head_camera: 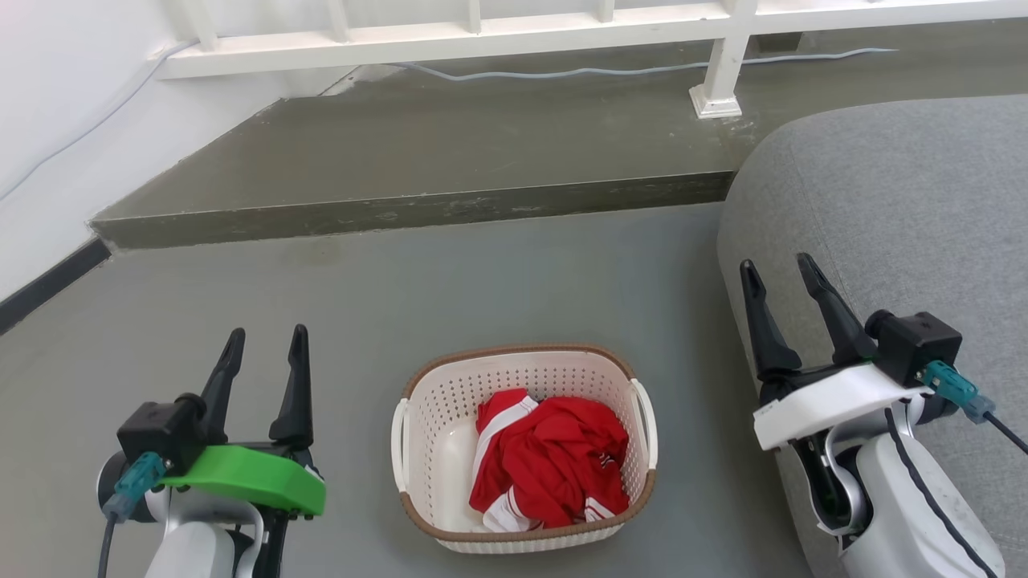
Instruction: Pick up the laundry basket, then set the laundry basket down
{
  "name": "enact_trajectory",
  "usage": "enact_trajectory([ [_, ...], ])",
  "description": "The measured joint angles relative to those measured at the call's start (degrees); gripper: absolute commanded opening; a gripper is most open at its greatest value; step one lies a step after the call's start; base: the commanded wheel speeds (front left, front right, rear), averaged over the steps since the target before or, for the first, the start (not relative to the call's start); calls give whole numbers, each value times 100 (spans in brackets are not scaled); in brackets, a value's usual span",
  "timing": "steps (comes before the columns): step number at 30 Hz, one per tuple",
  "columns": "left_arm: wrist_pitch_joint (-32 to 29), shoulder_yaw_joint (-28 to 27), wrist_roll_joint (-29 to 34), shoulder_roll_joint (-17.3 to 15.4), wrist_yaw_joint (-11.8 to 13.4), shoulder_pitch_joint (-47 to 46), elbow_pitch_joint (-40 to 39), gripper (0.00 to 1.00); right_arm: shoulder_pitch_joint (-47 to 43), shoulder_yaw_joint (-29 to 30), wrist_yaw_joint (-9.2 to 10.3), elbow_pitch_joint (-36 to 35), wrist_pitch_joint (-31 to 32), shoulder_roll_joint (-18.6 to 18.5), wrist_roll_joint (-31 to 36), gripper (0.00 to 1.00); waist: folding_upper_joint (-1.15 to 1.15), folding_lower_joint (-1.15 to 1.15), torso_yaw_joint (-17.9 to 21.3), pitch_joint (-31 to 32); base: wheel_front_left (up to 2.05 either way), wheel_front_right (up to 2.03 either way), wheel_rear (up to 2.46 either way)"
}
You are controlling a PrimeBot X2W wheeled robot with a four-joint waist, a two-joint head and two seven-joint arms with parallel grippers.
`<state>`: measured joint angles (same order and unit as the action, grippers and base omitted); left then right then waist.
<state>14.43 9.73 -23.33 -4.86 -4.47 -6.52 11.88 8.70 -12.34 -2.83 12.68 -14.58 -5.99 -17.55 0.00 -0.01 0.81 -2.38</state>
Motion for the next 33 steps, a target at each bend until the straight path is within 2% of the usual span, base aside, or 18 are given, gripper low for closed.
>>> enact_trajectory([
  [25,1,-36,60,116,-114,303,-303,100,-349,199,-18,-350,0,92,258,100,0,0,-25,-55,0,0,0],
  [26,1,-42,60,122,-114,304,-310,0,-349,203,-18,-365,0,98,263,0,0,0,-24,-64,0,0,0],
  [33,-29,-13,-47,207,-110,435,12,0,-596,183,-15,-66,2,177,198,0,0,0,-25,-64,0,0,0],
])
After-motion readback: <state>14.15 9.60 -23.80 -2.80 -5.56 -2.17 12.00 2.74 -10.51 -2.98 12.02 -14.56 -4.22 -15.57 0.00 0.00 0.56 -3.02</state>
